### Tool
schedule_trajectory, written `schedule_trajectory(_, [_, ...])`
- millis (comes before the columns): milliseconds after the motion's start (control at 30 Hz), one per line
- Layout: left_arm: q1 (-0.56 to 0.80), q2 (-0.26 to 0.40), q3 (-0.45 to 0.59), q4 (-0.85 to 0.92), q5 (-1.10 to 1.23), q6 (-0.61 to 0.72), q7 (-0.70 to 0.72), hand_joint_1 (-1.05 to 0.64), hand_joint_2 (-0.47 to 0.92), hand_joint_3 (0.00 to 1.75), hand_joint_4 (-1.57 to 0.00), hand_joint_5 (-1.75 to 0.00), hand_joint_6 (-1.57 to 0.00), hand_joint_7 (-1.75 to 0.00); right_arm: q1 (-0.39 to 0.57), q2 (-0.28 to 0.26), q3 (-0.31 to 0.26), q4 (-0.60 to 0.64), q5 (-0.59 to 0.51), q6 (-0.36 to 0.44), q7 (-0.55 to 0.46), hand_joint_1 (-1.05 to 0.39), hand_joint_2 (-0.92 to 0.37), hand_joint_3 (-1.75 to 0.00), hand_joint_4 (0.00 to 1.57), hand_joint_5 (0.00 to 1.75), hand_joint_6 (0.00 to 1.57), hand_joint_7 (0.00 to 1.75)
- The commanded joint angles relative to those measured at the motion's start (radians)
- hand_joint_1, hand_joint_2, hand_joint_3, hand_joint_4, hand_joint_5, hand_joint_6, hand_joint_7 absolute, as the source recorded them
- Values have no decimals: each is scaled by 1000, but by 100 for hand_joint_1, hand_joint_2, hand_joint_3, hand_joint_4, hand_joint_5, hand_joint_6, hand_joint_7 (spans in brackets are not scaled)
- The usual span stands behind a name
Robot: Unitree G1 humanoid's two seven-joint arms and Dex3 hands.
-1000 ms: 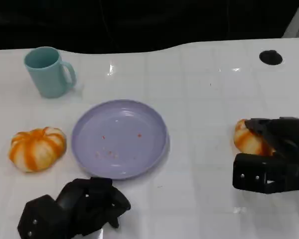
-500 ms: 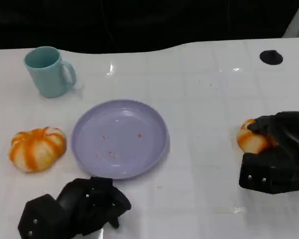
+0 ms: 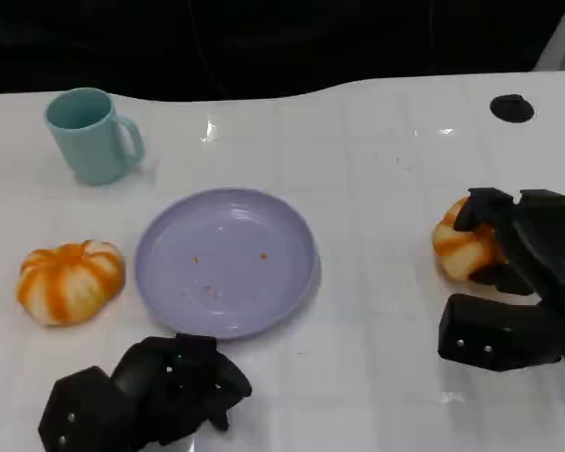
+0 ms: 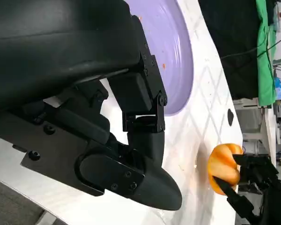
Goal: Grasp the bread from the table and place it into the plate.
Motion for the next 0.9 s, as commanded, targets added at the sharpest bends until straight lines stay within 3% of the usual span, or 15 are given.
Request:
schedule_trajectory(33, [-4,16,10,18,0,-4,7,-99,90,0,-97,-143,-122,-78,3,10,1,-46,9,-38,-43,0,-89,-5,91,175,82,155])
schedule_trajectory(167, [-10,16,13,30,-1,-9,6,-99,89,0,-97,-144,-121,-78,10,16,6,-90,3,-79,-59,-1,-88,-11,94,175,83,160])
schedule_trajectory(200, [-11,16,14,33,0,-12,7,-99,90,0,-97,-144,-121,-78,12,17,6,-102,4,-84,-55,-1,-76,-34,94,175,82,162])
schedule_trajectory(267, [-11,16,13,31,1,-7,9,-100,89,0,-97,-144,-122,-78,14,27,7,-140,6,-98,-52,-1,-39,-100,95,175,85,157])
schedule_trajectory(367, [-12,16,12,32,1,-8,8,-100,89,0,-97,-144,-122,-79,9,45,9,-172,13,-121,-44,0,-21,-128,97,175,90,153])
schedule_trajectory(667, [-22,18,14,66,1,-35,3,-99,90,0,-98,-144,-121,-79,-42,124,36,-164,21,-190,-6,-3,-17,-139,100,175,90,155])
schedule_trajectory(900, [-27,20,12,73,3,-33,2,-100,90,0,-100,-143,-122,-78,-108,201,70,-55,54,-295,30,-1,-23,-132,97,175,87,155])
